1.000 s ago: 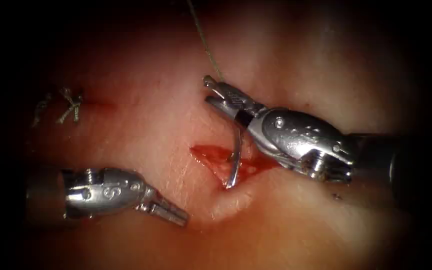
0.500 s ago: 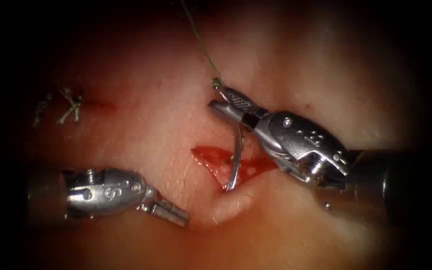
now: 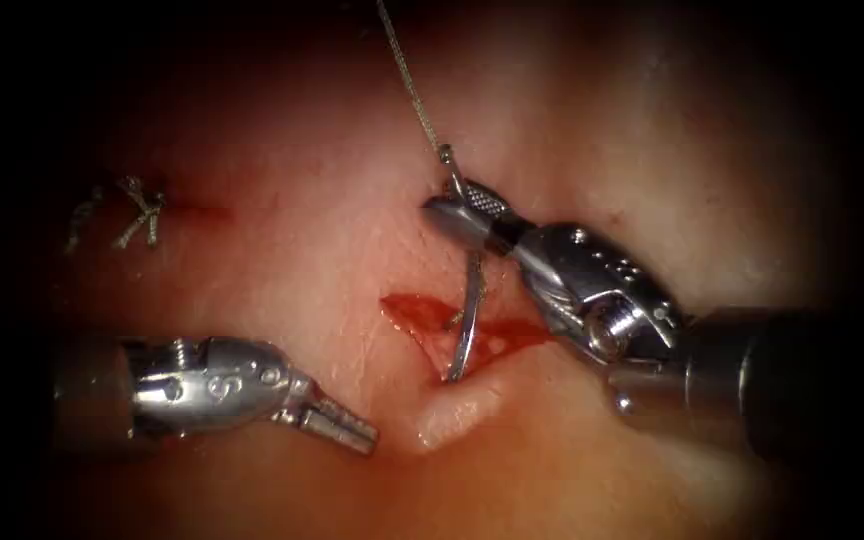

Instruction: Wound Closure

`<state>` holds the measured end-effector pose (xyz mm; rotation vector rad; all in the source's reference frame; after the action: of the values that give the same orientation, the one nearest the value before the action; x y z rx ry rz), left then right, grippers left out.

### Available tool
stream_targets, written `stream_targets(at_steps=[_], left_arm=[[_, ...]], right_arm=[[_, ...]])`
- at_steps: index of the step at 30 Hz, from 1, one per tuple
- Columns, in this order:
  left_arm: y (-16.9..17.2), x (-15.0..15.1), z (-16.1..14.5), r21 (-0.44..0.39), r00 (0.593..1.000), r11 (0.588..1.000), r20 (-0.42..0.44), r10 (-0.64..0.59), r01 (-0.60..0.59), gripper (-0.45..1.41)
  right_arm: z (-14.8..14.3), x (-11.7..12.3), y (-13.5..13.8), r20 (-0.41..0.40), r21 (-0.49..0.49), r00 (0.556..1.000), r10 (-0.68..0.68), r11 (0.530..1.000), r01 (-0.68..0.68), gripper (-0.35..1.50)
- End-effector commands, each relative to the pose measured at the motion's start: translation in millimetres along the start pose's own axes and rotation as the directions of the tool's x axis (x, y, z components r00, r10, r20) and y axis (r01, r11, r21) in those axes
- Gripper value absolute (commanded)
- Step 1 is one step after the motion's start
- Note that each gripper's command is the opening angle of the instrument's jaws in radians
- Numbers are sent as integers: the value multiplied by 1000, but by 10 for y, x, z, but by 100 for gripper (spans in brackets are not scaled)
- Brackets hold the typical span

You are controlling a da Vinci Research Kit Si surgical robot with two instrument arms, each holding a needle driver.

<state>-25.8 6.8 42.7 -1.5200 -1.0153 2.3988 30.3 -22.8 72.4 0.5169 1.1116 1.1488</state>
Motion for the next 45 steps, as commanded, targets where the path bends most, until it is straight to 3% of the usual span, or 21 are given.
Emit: stream_targets(at_steps=[1,2,6,9,14,31,45], left_arm=[[-4,-3,7,-1,1000,1000,-1,1,-1,-45],[-4,-3,7,-1,1000,1000,-1,1,-1,-45],[-4,-3,7,-1,1000,1000,-1,1,-1,-45],[-4,-3,7,-1,1000,1000,-1,1,-1,-45],[-4,-3,7,-4,1000,1000,0,1,-1,-45],[-4,-5,10,-9,1000,1000,2,2,-2,-45],[-4,-5,10,-8,1000,1000,2,2,-2,-45]], right_arm=[[10,3,-2,-2,3,999,34,999,-34,-35],[11,4,-2,-2,3,999,41,999,-41,-3],[11,3,0,-9,-11,997,-79,997,79,29],[10,4,5,-3,-32,987,-161,987,160,66],[8,7,10,46,-46,981,-188,981,190,103],[11,42,6,159,-106,921,-355,922,373,110],[22,66,-19,215,-110,871,-442,875,471,93]])
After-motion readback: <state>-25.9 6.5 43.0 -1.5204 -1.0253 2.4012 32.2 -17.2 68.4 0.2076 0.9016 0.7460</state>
